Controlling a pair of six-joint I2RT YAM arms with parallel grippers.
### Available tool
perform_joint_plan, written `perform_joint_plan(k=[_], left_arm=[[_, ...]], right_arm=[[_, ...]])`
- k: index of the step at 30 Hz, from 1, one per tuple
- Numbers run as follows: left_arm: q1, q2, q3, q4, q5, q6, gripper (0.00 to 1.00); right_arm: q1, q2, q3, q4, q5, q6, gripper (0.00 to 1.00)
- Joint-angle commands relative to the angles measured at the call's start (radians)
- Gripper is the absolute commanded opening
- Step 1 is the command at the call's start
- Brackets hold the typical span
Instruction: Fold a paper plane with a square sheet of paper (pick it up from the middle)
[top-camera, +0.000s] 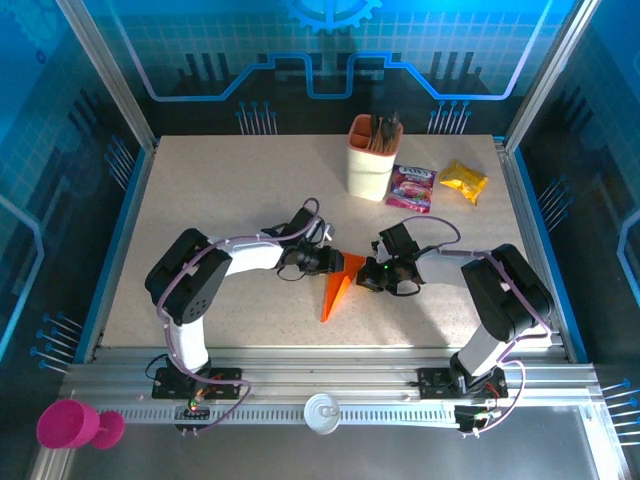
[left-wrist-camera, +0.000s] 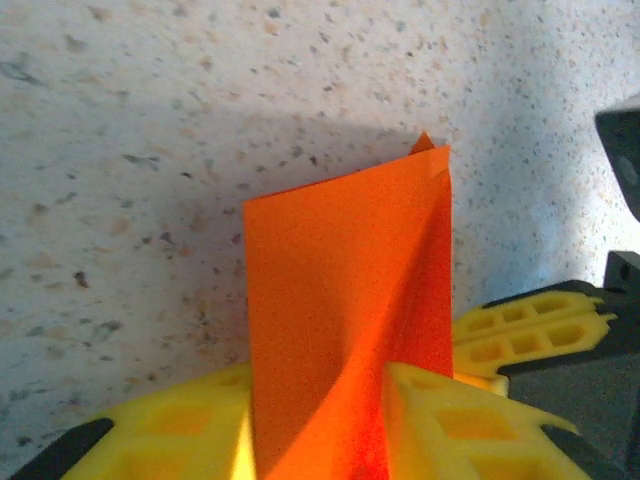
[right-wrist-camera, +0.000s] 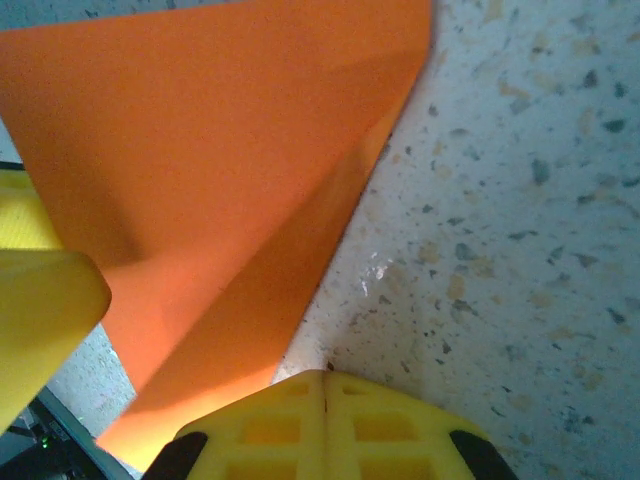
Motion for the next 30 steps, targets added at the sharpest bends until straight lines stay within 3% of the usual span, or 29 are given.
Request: perform_joint_plan(k=[1, 6, 13, 16, 20, 24, 30], left_arm=[[-0.01, -0.044, -0.018, 0.023, 0.025, -0.022, 0.33], [-0.032, -0.052, -0.029, 0.033, 0.011, -0.031, 0.22], [-0.072, -0.022, -0.023, 0.042, -0.03, -0.04, 0.22], [-0.078, -0.009, -0.028, 0.06, -0.06, -0.054, 0.01], [-0.08, -0.014, -0.033, 0.069, -0.101, -0.059, 0.0], [-0.08, -0.091, -0.069, 0.055, -0.205, -0.048, 0.0], [-0.08, -0.252, -0.102, -0.123, -0.438, 0.03, 0.0]], right_arm=[[0.024, 0.081, -0.005, 0.07, 0.015, 0.006, 0.0], [0.024, 0.093, -0.012, 0.082, 0.016, 0.009, 0.0], [0.025, 0.113, -0.021, 0.109, 0.005, 0.019, 0.0], [0.025, 0.11, -0.021, 0.115, -0.005, 0.021, 0.0], [0.025, 0.067, -0.014, 0.086, -0.015, 0.002, 0.0], [0.015, -0.061, -0.017, 0.011, -0.014, -0.029, 0.0], [0.015, -0.3, -0.037, -0.17, 0.046, -0.094, 0.0]])
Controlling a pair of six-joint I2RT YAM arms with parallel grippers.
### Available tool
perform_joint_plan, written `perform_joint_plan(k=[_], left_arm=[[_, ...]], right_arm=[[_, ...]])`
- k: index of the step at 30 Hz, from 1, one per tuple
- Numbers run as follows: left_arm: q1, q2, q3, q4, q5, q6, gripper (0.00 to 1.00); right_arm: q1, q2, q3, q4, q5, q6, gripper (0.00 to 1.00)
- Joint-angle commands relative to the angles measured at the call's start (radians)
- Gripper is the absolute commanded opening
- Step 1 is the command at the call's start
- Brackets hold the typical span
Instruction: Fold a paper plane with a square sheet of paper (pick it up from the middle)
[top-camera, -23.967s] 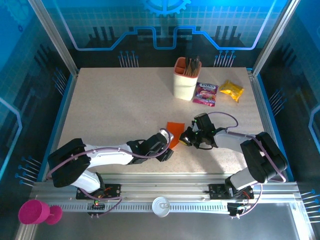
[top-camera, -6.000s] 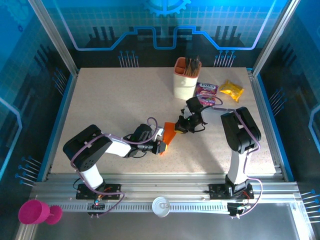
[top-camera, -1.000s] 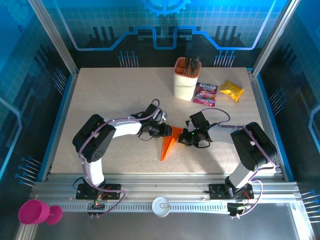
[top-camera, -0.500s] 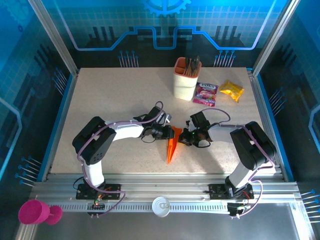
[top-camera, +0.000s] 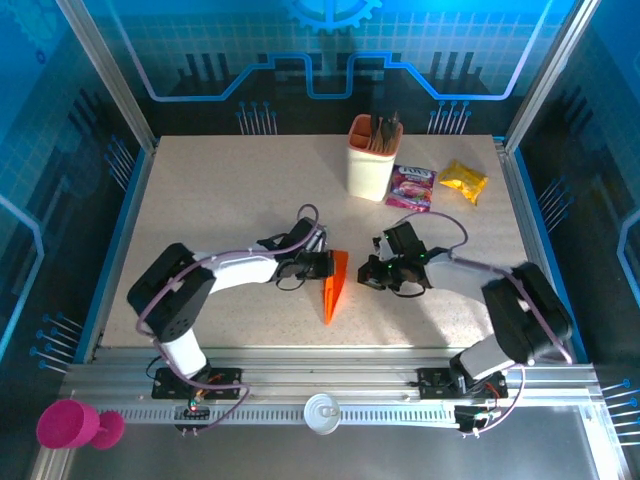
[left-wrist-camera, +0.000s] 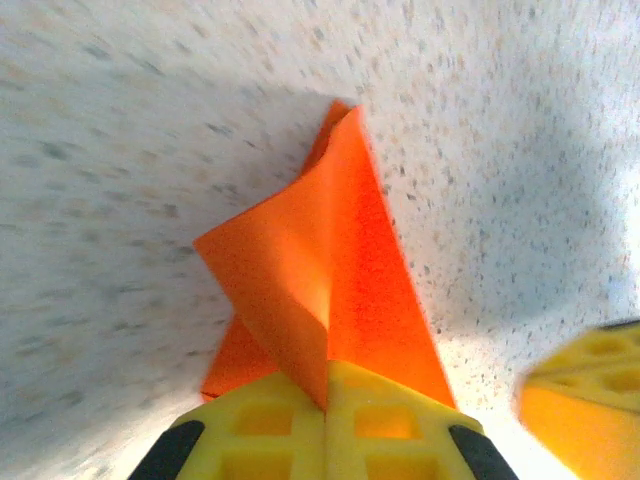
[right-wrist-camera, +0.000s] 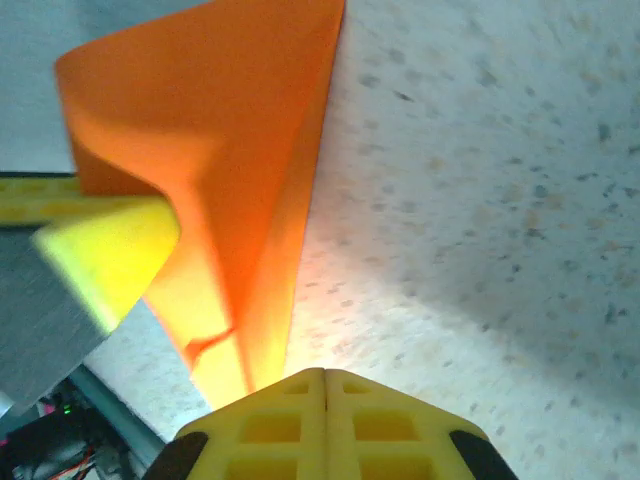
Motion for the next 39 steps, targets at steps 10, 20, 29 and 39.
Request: perform_joint_plan(k=[10, 20, 29, 39], left_arm=[[-0.019, -0.168, -0.007, -0.292, -0.399, 0.134, 0.0], [-0.085, -0.03, 0.057, -0.335, -0.496, 0.143, 0.0], [-0.119, 0.006, 0.05, -0.318, -0.508, 0.121, 0.16], [-0.124, -0.076, 0.006, -0.289, -0.471, 0.109, 0.36]], right_arm=[[0.065, -0.355, -0.166, -0.147, 0.084, -0.005, 0.0], [0.122, -0.357, -0.24, -0.08, 0.115, 0.034, 0.0], [0.135, -0.325, -0.232, -0.057, 0.116, 0.026, 0.0], [0.142, -0.304, -0.215, -0.053, 0.119, 0.016, 0.0]])
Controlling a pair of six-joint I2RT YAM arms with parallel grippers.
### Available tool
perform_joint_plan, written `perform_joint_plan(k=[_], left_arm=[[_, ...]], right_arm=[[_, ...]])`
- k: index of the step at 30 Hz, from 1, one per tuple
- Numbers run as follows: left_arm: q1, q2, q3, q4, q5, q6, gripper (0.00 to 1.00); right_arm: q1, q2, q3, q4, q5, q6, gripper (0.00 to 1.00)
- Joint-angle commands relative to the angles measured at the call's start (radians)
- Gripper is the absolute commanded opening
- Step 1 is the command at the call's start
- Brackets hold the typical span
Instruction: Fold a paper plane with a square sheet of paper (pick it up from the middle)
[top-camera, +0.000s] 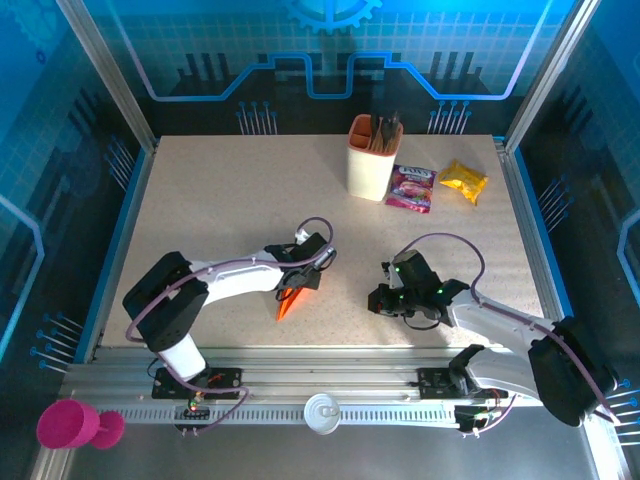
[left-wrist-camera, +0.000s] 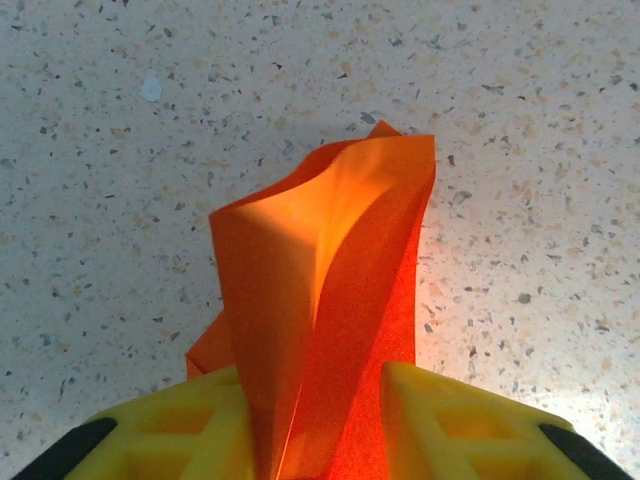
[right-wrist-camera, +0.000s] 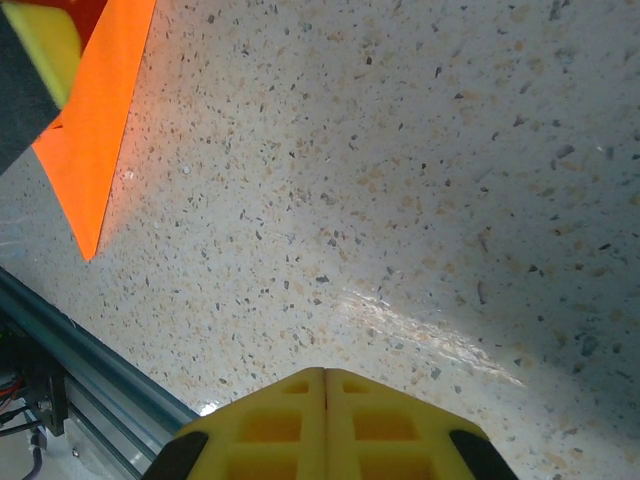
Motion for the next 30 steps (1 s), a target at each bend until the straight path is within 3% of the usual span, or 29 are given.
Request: perform_joint_plan(k=[1, 7, 17, 22, 30], left_arm=[[-0.007, -0.057, -0.029, 0.012, 0.033, -0.009, 0.37], [-0.007, -0.086, -0.078, 0.061, 0.136, -0.03, 0.4], [-0.008, -0.119, -0.142, 0.13, 0.219, -0.059, 0.43], [-0.023, -0.112, -0.164, 0.129, 0.198, -0.074, 0.43], [-0.094, -0.077, -0.168, 0.1, 0.063, -0.095, 0.42]], right_arm=[[0.018, 0.012, 0.019, 0.009, 0.006, -0.007, 0.0], [0.02, 0.029, 0.029, 0.01, 0.008, -0.011, 0.0], [0.026, 0.102, 0.047, 0.045, -0.002, -0.014, 0.03], [0.027, 0.117, 0.045, 0.059, -0.001, -0.009, 0.04], [0.028, 0.109, 0.048, 0.052, 0.003, -0.012, 0.04]])
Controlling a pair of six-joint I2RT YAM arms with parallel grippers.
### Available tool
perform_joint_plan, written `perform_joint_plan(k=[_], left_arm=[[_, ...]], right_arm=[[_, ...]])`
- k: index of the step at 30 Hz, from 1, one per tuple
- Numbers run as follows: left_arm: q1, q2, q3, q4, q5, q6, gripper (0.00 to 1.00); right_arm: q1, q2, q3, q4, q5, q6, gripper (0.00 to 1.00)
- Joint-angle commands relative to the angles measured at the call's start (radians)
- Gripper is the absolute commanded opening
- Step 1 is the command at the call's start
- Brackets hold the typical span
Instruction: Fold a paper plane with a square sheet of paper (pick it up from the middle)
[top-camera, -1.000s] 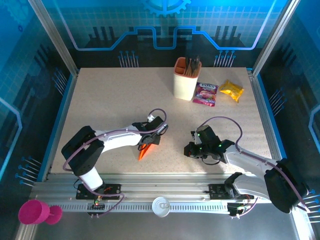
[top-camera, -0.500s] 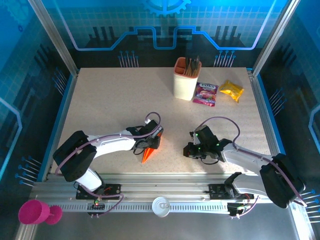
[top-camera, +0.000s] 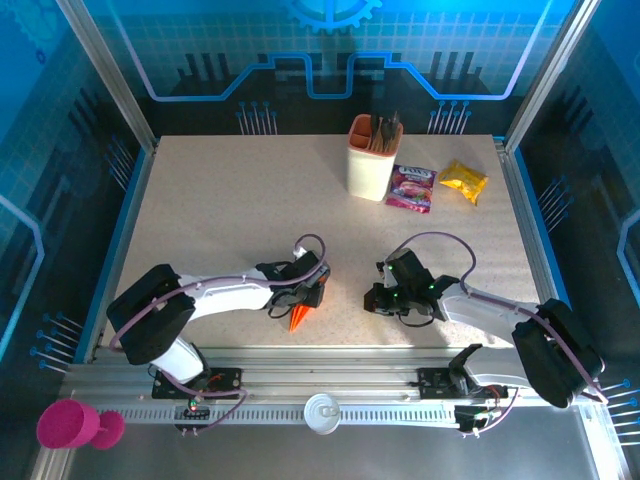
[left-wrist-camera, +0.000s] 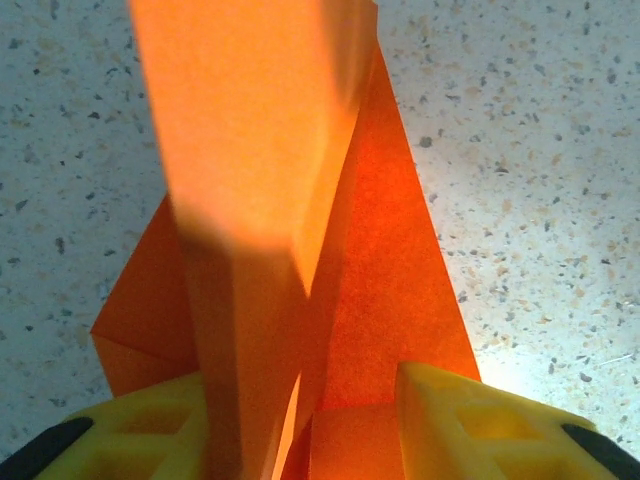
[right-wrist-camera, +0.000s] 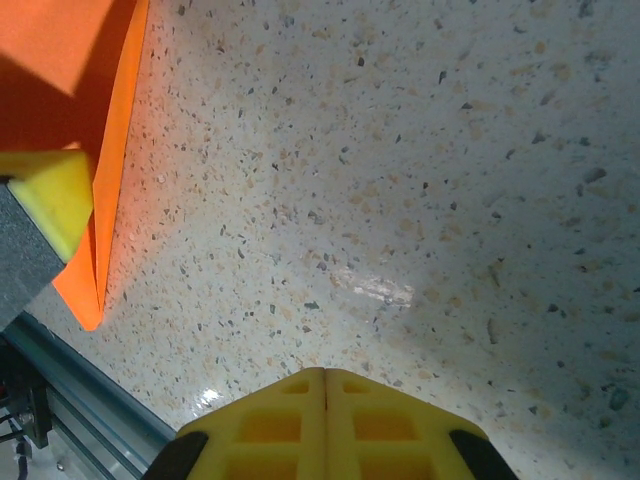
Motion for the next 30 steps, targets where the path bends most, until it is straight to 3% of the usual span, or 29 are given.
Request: perform_joint_plan(k=[1, 7, 19, 30], left_arm=[[-0.028, 0.022, -0.001, -0.03, -0.078, -0.025, 0.43], [-0.065, 0.08, 0.023, -0.049, -0.123, -0.037, 0.51], [-0.07, 0.206, 0.117, -0.044, -0.218, -0.026, 0.51], [-0.026, 0.266, 0.235, -0.032, -0.177, -0.021, 0.51]], right_arm=[[0.018, -0.002, 0.024, 0.002, 0.005, -0.011, 0.04], [0.017, -0.013, 0.025, -0.005, 0.006, -0.013, 0.03], [0.012, -0.057, 0.048, -0.076, 0.032, -0.038, 0.03], [-0.019, -0.101, 0.063, -0.132, 0.031, -0.061, 0.03]])
